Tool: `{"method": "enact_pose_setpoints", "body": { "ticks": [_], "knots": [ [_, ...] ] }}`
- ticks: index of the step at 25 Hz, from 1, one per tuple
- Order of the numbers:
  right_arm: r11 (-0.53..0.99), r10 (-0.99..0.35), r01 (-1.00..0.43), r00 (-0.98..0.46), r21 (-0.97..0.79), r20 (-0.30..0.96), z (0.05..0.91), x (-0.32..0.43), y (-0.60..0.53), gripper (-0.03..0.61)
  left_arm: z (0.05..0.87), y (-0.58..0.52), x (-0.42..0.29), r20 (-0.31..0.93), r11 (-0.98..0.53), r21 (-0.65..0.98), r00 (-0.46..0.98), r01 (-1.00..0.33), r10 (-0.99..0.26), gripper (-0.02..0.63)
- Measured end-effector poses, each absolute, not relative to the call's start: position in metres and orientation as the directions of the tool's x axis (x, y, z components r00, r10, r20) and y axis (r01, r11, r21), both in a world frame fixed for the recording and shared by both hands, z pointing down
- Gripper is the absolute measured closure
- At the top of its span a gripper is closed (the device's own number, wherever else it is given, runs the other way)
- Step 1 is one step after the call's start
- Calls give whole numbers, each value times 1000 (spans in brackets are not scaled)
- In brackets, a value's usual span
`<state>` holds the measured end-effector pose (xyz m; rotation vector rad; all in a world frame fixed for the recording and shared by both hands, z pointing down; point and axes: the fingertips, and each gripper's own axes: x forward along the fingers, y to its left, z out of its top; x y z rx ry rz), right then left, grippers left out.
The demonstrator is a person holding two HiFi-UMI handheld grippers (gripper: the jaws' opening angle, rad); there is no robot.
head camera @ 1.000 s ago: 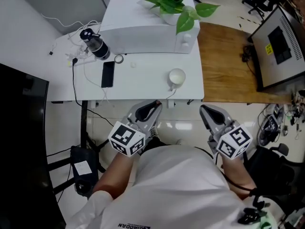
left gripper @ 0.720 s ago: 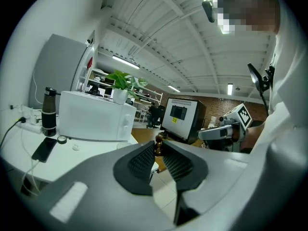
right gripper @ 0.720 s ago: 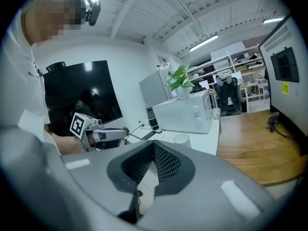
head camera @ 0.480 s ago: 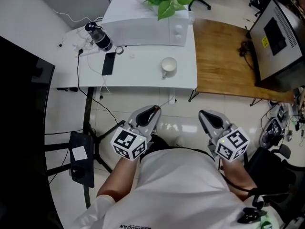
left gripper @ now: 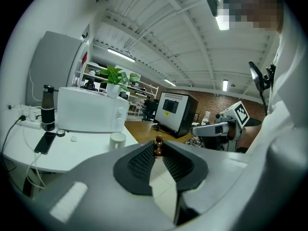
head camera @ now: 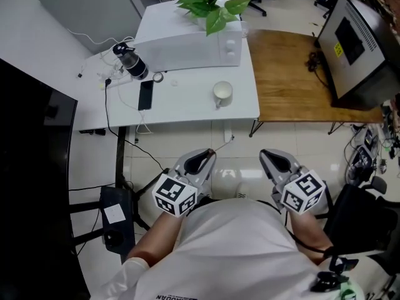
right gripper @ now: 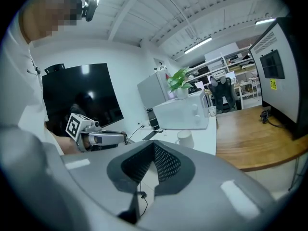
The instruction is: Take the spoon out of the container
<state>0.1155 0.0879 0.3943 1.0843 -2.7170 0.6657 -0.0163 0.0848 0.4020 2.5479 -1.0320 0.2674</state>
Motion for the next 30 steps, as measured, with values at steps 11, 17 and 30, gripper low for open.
{"method": "enact_pose_setpoints", "body": {
  "ticks": [11, 17, 30],
  "knots": [
    [592, -658, -729, -683, -344, 317, 399, 71, 104, 572, 394, 86, -65, 274, -689, 272, 741, -672, -614, 560],
    [585, -661, -736, -676, -341, 325, 400, 63, 109, 572, 394, 89, -67, 272, -711, 264, 758, -652, -594, 560],
    [594, -661, -737, -675, -322, 327, 398, 61, 104, 572, 387, 84, -66, 254, -723, 243, 762, -647, -596, 560]
  ]
}}
